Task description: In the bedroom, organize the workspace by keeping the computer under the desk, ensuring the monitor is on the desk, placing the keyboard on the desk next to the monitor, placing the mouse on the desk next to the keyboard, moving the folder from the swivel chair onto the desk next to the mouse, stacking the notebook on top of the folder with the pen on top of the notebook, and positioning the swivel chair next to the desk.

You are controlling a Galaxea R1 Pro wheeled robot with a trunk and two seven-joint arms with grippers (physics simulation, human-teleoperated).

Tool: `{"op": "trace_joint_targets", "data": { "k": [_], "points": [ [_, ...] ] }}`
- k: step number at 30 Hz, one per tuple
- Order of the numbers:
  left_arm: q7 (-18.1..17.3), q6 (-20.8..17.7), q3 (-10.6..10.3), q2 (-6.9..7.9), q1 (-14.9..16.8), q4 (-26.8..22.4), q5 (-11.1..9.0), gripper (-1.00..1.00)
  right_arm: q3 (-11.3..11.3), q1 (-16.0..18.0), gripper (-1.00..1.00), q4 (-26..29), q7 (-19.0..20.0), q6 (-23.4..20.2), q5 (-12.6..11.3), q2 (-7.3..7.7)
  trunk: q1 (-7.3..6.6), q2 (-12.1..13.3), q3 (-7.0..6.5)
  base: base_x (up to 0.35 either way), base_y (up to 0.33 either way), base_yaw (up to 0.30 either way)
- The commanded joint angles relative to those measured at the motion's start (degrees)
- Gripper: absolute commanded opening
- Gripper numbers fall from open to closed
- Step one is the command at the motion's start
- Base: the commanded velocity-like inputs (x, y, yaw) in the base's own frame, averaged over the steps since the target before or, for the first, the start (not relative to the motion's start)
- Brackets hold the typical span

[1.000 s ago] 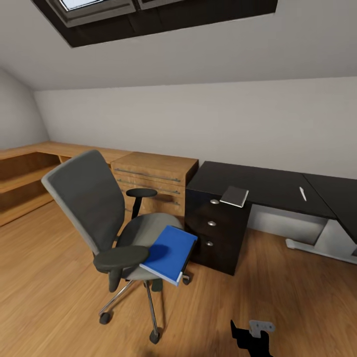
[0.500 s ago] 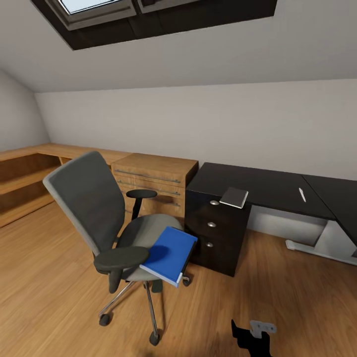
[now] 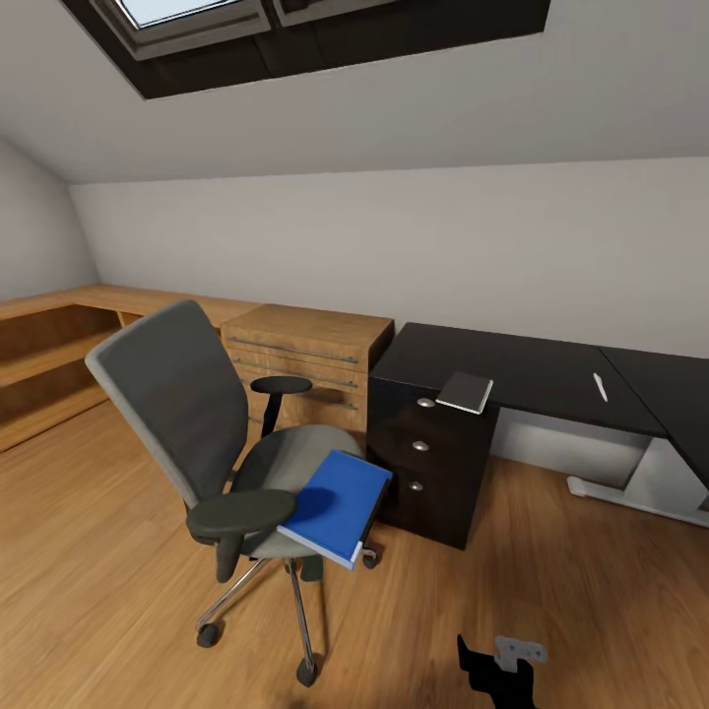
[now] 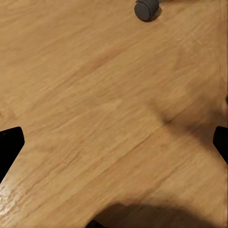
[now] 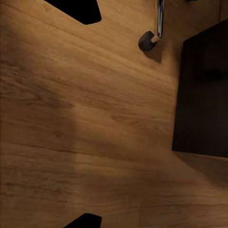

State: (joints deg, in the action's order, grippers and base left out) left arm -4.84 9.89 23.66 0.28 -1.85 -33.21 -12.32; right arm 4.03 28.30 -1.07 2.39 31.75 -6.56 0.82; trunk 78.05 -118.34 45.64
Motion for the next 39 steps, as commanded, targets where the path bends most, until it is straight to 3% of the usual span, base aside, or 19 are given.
{"op": "trace_joint_targets", "data": {
  "k": [1, 7, 15, 20, 21, 22, 24, 25, 27, 29, 31, 35, 37, 39],
  "points": [
    [-1.38, 0.01, 0.14, 0.00, 0.00, -0.01, -0.60, 1.00, 0.36, 0.06, 1.00, -0.11, 0.25, 0.23, -0.16, 0.03, -0.01, -0.02, 0.04, 0.000, 0.000, 0.000],
    [-9.78, -0.03, 0.28, 1.04, 0.00, 0.79, -0.66, 1.00, 0.32, 0.07, 1.00, -0.02, 0.20, 0.11, -0.20, 0.08, -0.01, -0.02, 0.04, 0.000, 0.000, 0.000],
    [-12.00, -0.04, 0.39, 2.28, 0.00, 2.45, -0.63, 1.00, 0.37, 0.08, 1.00, 0.51, 0.36, -0.24, -0.60, -0.05, -0.01, -0.02, 0.04, 0.000, 0.000, 0.000],
    [-12.17, -0.04, 0.41, 2.55, 0.00, 2.59, -0.63, 1.00, 0.57, 0.16, 1.00, 6.44, 0.81, -7.00, -1.98, 0.26, -0.01, -0.02, 0.04, 0.000, 0.039, 0.000],
    [-12.18, -0.04, 0.42, 2.58, 0.00, 2.60, -0.62, 1.00, 0.76, 0.16, 1.00, 9.84, 1.19, -10.90, -2.85, 0.47, -0.01, -0.02, 0.04, 0.000, 0.111, 0.000],
    [-12.19, -0.04, 0.42, 2.58, 0.00, 2.61, -0.61, 1.00, 1.23, 0.17, 1.00, 13.45, 1.93, -15.09, -4.29, 0.77, -0.01, -0.02, 0.04, 0.000, 0.136, 0.000],
    [-12.20, -0.08, 0.42, 2.58, 0.00, 2.61, -0.61, 1.00, 2.14, 0.17, 1.00, 16.83, 3.13, -19.12, -6.44, 1.14, -0.01, -0.02, 0.04, 0.000, 0.154, 0.000],
    [-12.21, -0.10, 0.42, 2.59, 0.00, 2.62, -0.62, 1.00, 3.31, 0.17, 1.00, 19.63, 4.76, -22.80, -9.08, 1.54, -0.01, -0.02, 0.04, 0.000, 0.182, 0.000],
    [-12.21, -0.11, 0.42, 2.60, 0.00, 2.62, -0.64, 1.00, 4.37, 0.17, 1.00, 21.78, 6.71, -26.06, -11.84, 1.98, -0.01, -0.02, 0.04, 0.000, 0.206, 0.000],
    [-12.21, -0.11, 0.42, 2.57, 0.00, 2.62, -0.67, 1.00, 5.65, 0.17, 1.00, 24.77, 10.32, -31.34, -16.69, 3.24, -0.01, -0.02, 0.04, 0.000, 0.257, 0.000],
    [-12.21, -0.12, 0.42, 2.56, -0.01, 2.62, -0.71, 1.00, 5.99, 0.19, 1.00, 25.90, 11.55, -33.43, -18.96, 3.97, -0.01, -0.02, 0.04, 0.000, 0.279, 0.000],
    [-12.15, -0.10, 0.42, 2.43, 0.00, 2.62, -0.70, 1.00, 6.44, 0.24, 1.00, 29.43, 13.43, -38.21, -26.68, 5.11, -0.01, -0.02, 0.04, 0.000, 0.234, 0.000],
    [-12.14, -0.07, 0.40, 2.39, 0.00, 2.62, -0.68, 1.00, 6.54, 0.25, 1.00, 31.83, 14.29, -42.07, -32.11, 5.54, -0.01, -0.02, 0.04, 0.000, 0.089, 0.000],
    [-12.13, -0.09, 0.38, 2.40, 0.00, 2.62, -0.68, 1.00, 6.56, 0.26, 1.00, 32.59, 14.80, -44.00, -34.45, 5.93, -0.01, -0.02, 0.04, 0.000, 0.050, 0.000]
  ]
}}
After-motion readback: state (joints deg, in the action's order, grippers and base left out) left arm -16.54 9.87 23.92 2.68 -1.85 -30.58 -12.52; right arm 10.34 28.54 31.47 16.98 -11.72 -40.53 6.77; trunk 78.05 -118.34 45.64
